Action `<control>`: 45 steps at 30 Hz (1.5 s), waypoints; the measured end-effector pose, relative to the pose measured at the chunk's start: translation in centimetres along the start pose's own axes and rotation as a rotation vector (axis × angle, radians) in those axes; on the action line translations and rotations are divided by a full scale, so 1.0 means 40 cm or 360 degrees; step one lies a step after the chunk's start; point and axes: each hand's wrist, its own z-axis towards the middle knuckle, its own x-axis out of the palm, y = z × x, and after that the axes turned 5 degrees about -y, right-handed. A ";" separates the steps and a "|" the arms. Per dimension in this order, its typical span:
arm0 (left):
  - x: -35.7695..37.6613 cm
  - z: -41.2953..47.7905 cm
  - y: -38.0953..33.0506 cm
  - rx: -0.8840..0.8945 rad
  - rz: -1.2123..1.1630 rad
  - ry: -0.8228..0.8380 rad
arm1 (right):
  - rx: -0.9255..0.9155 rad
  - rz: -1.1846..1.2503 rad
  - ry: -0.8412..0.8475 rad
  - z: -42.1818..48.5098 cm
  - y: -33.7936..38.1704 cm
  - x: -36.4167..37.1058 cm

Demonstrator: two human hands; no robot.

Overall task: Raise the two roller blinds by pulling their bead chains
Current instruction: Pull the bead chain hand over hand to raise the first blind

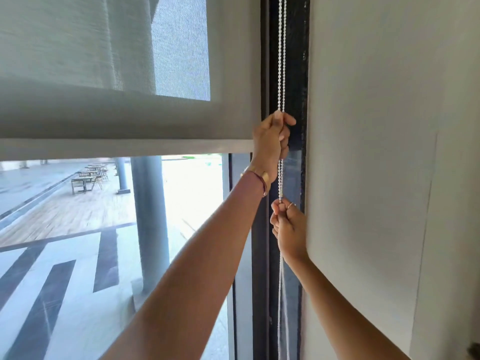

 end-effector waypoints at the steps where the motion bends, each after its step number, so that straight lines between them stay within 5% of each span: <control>1: -0.006 -0.011 0.014 -0.0002 0.0009 -0.0026 | 0.0023 -0.0002 0.0011 -0.013 -0.012 -0.003; 14: -0.067 -0.077 0.060 0.0045 0.0190 -0.0210 | 0.0246 0.0033 0.0231 -0.058 -0.057 -0.027; 33: -0.070 -0.080 0.030 -0.0022 0.0284 -0.0149 | 0.0156 -0.0017 0.0359 -0.062 0.018 -0.031; 45: -0.135 -0.196 0.107 0.0128 0.0726 -0.0214 | -0.0054 -0.0505 0.0360 -0.035 0.109 -0.112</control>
